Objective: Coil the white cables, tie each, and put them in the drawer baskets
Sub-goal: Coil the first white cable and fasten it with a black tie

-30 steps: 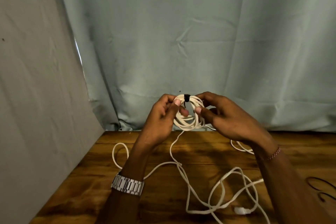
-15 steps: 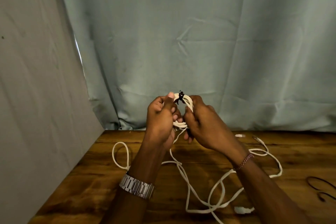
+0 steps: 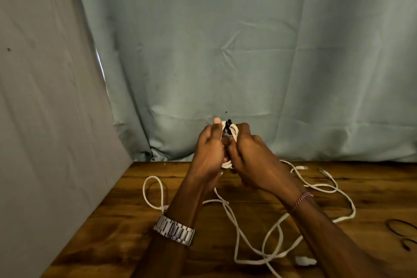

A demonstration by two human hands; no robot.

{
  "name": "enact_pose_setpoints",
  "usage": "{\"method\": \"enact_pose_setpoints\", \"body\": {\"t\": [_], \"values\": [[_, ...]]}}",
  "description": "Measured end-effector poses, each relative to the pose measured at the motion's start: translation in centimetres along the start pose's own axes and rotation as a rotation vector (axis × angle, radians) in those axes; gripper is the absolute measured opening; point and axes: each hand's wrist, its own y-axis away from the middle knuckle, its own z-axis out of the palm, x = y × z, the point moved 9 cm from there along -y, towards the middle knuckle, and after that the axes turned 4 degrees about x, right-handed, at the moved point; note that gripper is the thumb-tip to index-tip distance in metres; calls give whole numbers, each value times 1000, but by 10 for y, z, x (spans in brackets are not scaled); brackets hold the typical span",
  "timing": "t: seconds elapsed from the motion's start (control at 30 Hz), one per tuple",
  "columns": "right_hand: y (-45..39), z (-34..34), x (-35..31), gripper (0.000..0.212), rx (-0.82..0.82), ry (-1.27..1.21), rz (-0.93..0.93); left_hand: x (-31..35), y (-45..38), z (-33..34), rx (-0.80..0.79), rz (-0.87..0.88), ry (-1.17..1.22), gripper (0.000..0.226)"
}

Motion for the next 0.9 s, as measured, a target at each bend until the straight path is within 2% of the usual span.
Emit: {"method": "enact_pose_setpoints", "body": {"t": [0.17, 0.3, 0.4, 0.63, 0.7, 0.77, 0.9], "values": [[-1, 6, 4, 22, -31, -18, -25, -5, -2, 3, -61, -26, -47, 35], [-1, -1, 11, 19, -66, 4, -44, -11, -5, 9, -98, -38, 8, 42], [-4, -12, 20, 23, -76, -96, -8, -19, -10, 17, -156, -81, 168, 45], [1, -21, 33, 43, -115, -483, 47, -18, -13, 13, -176, -130, 364, 28], [2, -27, 45, 52, -50, -500, 116, -19, -15, 13, -180, -130, 381, 28], [8, -33, 59, 47, 47, -590, 247, -18, -17, 10, -142, -86, 325, 28], [25, -49, 86, 25, 225, -606, 397, -17, -14, 12, -109, 20, -33, 32]]}}
